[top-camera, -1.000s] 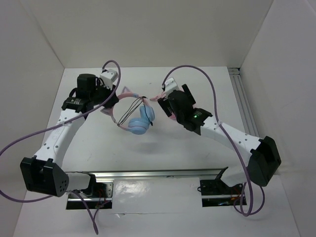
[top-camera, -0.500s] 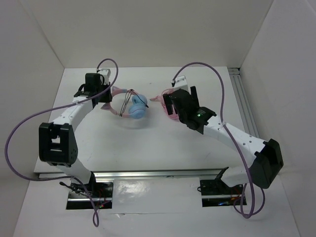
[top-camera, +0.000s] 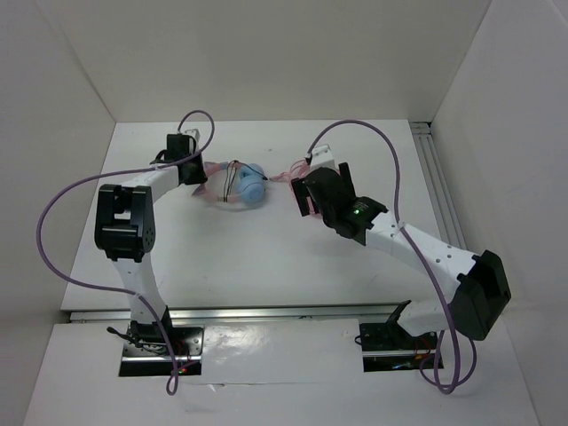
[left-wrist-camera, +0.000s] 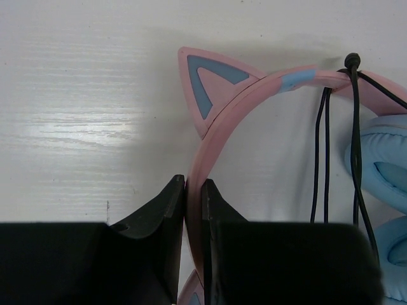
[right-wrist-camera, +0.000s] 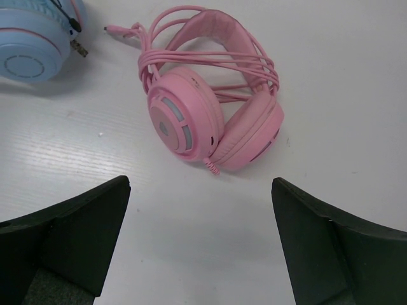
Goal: Wrap the headphones
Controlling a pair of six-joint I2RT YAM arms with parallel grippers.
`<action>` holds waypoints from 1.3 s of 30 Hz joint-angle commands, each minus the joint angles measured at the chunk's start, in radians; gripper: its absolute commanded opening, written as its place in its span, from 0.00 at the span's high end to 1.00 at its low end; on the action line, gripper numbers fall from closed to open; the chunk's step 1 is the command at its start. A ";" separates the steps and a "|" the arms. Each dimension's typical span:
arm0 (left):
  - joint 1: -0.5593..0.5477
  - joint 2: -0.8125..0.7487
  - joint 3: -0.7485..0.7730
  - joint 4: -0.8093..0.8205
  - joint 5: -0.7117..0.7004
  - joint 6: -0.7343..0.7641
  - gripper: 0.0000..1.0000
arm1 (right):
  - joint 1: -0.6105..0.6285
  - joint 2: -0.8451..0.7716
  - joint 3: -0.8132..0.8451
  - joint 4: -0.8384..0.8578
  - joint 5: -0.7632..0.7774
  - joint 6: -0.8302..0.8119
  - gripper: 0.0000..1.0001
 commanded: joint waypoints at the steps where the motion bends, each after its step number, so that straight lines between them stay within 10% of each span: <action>1: 0.009 0.022 0.037 0.116 0.042 -0.072 1.00 | 0.021 -0.008 0.012 0.003 -0.021 -0.004 0.01; 20: 0.046 0.001 0.003 0.130 0.176 -0.077 0.56 | 0.022 -0.144 -0.016 0.042 -0.153 0.044 0.01; 24: 0.055 0.001 -0.006 0.130 0.200 -0.100 0.24 | 0.022 -0.183 -0.007 0.033 -0.164 0.044 0.01; 25: 0.064 0.001 -0.006 0.130 0.211 -0.100 0.00 | 0.022 -0.183 -0.007 0.023 -0.164 0.044 0.01; 39: 0.083 -0.399 0.021 -0.139 -0.099 -0.271 0.00 | 0.031 -0.220 0.113 -0.151 -0.142 0.113 0.01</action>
